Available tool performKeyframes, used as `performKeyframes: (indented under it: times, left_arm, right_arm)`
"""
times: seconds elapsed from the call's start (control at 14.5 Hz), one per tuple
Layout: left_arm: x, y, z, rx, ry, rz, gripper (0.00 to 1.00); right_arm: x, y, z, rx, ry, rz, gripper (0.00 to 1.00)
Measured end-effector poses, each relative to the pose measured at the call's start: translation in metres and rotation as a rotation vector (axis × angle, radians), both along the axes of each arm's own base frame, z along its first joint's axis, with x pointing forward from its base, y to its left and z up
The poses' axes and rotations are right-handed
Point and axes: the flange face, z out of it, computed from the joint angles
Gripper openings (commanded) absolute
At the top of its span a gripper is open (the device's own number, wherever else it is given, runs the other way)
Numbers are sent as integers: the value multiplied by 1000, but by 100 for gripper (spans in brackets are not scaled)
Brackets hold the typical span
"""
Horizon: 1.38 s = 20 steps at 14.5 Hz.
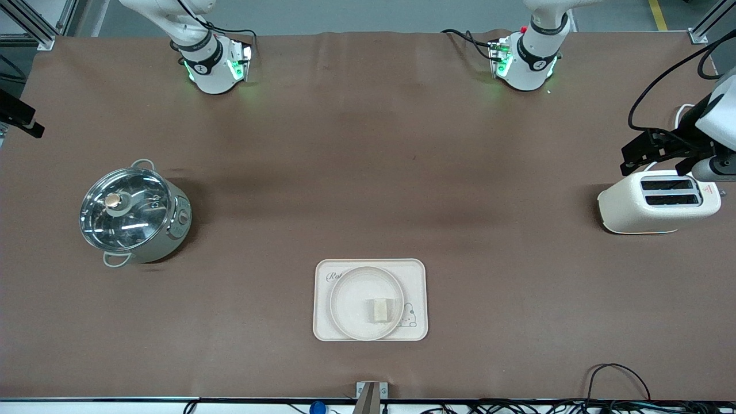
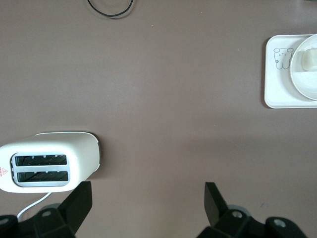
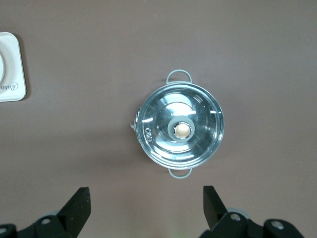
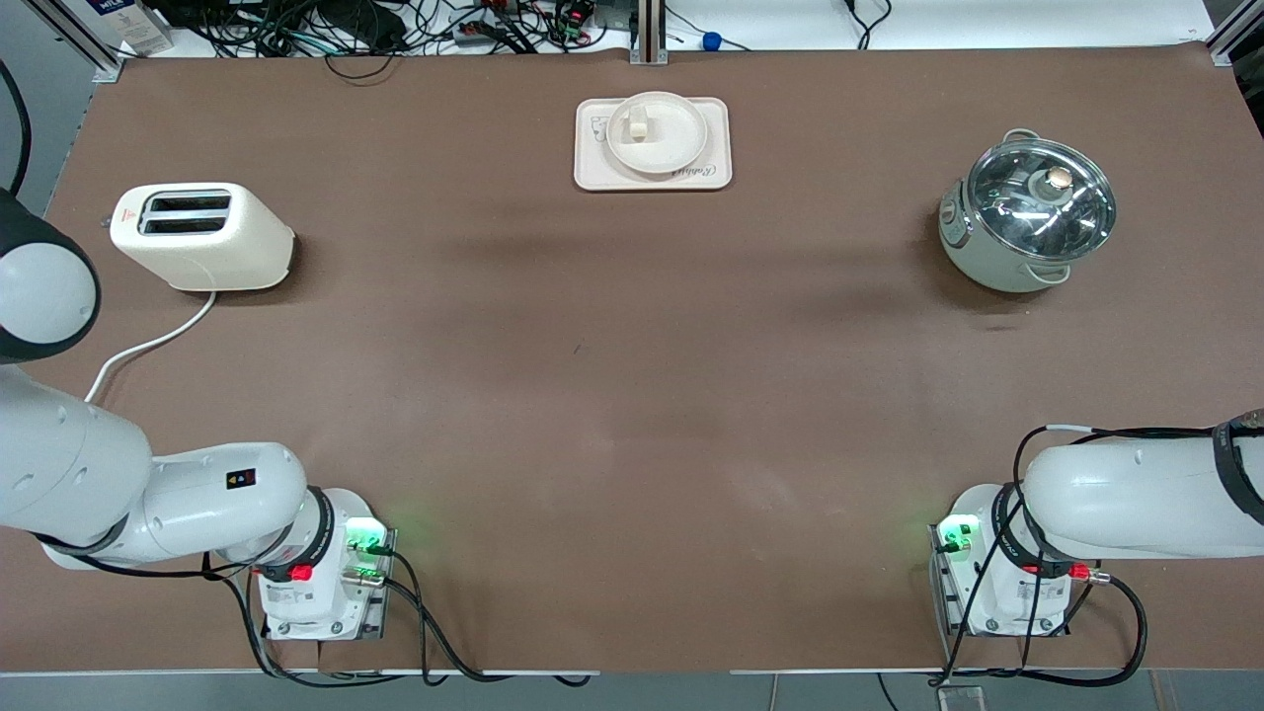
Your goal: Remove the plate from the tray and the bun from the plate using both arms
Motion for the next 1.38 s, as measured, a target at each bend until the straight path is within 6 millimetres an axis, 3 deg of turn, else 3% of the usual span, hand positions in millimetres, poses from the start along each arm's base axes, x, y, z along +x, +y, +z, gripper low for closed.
performKeyframes:
  times: [0.21,0.48,0.69,0.83,1.03,1.38]
  left_arm:
    - [0,-1,0,0,0,-2,100]
    - [0,-1,1,-1,0,-2,100]
    - [1,0,1,-1,0,0,100]
    - [1,0,1,-1,0,0,100]
    - [1,0,1,-1,0,0,100]
    - [1,0,1,-1,0,0,100]
  right_arm:
    - [30,37,-34,26,-20,61,100]
    - [88,101,-129,146,28,31,100]
    - [122,179,-202,172,8,-48,100]
    - [134,230,-251,202,-1,-74,100]
    - [149,289,-323,229,-31,-131,100]
    - [165,380,-393,302,-116,-220,100]
